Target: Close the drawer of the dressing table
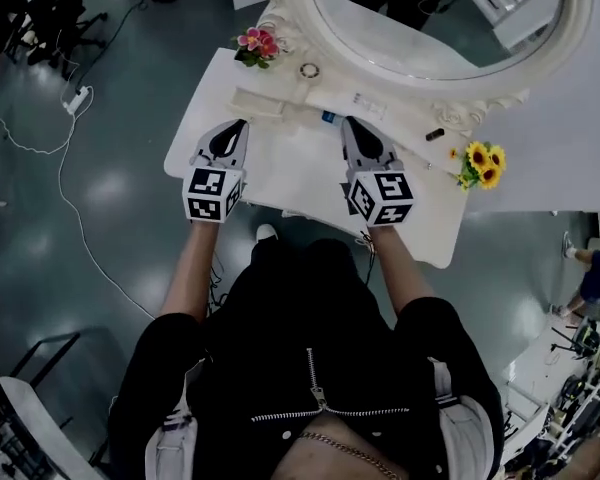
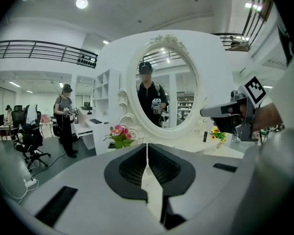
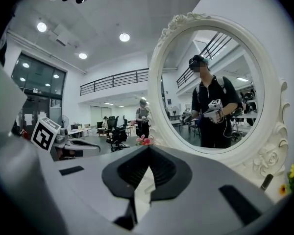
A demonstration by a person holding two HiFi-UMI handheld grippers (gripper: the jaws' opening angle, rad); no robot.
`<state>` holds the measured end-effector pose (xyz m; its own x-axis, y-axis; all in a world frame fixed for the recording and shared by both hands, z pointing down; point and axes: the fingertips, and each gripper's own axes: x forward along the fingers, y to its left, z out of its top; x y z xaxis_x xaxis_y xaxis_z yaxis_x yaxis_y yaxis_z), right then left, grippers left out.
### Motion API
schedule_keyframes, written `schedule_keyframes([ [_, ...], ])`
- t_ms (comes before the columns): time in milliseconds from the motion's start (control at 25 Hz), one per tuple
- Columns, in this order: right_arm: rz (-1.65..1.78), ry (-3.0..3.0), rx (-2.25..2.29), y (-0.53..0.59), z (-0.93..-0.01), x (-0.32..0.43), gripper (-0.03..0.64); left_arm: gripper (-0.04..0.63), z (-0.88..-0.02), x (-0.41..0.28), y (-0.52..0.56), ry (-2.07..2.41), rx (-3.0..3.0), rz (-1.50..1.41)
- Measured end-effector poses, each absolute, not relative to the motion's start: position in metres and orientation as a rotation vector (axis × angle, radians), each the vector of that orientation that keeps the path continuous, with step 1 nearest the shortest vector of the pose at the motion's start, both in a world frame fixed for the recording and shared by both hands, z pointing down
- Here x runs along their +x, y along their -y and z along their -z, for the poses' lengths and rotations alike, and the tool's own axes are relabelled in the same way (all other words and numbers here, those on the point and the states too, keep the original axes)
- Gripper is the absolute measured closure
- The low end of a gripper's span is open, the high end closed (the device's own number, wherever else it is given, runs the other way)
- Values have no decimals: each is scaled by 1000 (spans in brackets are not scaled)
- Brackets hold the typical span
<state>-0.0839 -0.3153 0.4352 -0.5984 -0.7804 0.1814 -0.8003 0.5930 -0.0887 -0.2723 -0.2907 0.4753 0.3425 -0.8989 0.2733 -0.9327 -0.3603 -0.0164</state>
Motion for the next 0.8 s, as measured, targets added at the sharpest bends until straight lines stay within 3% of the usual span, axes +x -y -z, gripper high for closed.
schedule_keyframes([
  [640,-236,2648,1417,368,-440,-90,612,564,-500,-295,349,1603,2430,-263],
  [800,-257,2634,1409,369,-449,-95,612,458,-527,-306,351,1577,2356,-269],
])
